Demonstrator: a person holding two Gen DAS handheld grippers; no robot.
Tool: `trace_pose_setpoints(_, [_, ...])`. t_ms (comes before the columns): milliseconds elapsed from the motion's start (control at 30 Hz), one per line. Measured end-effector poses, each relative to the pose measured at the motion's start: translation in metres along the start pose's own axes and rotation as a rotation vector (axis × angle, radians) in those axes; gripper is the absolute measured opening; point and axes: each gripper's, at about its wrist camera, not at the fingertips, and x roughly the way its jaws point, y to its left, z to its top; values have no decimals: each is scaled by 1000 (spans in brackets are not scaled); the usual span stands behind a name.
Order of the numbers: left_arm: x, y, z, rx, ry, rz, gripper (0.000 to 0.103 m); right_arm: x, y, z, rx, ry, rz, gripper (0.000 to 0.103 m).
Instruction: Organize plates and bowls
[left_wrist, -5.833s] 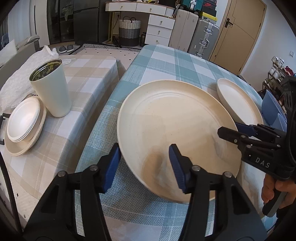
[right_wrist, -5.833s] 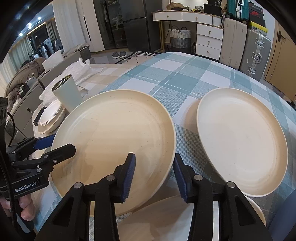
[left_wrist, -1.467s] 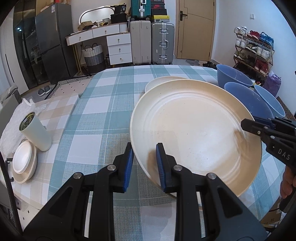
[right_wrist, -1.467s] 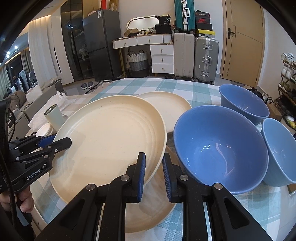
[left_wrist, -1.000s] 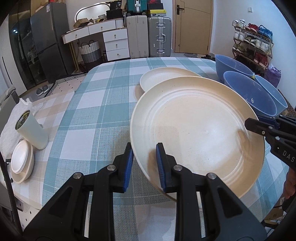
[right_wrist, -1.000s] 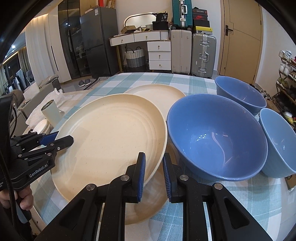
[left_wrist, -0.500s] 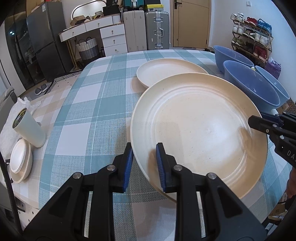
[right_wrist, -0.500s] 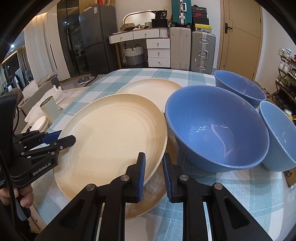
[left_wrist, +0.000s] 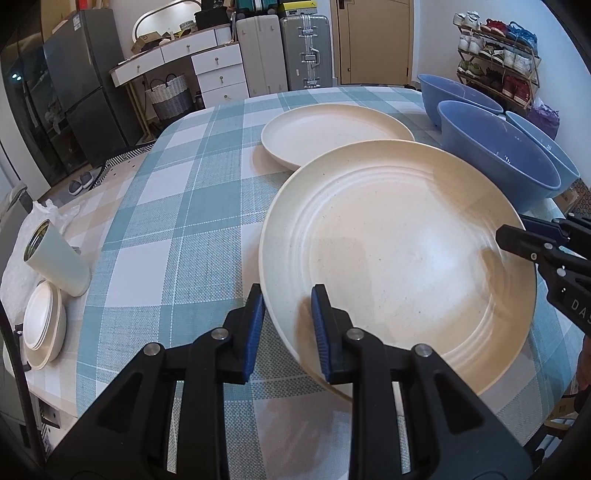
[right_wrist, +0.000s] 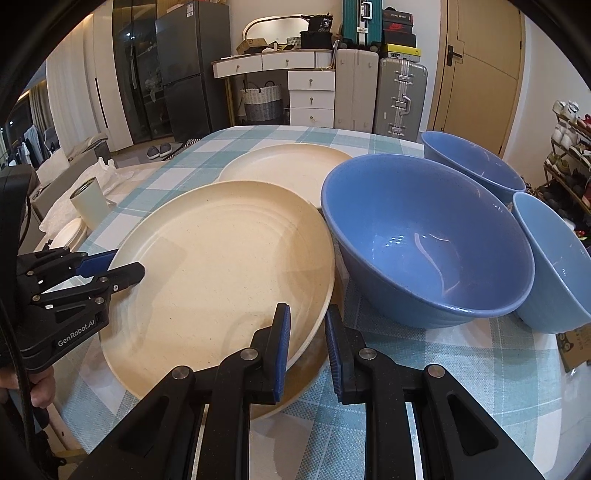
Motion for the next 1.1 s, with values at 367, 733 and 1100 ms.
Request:
trace_pose_setpoints(367, [1,-8,-2,45,17,9,23,2,-2,-4,-11,17,-24,19])
trace_pose_setpoints(733, [4,-16,-6,88,35,18,24,6,-2,-8,-19,30,-42,20])
trace_pose_setpoints(1100, [7,-17,-7,88,37,3,33,11,-5,-12,-17,39,-44,20])
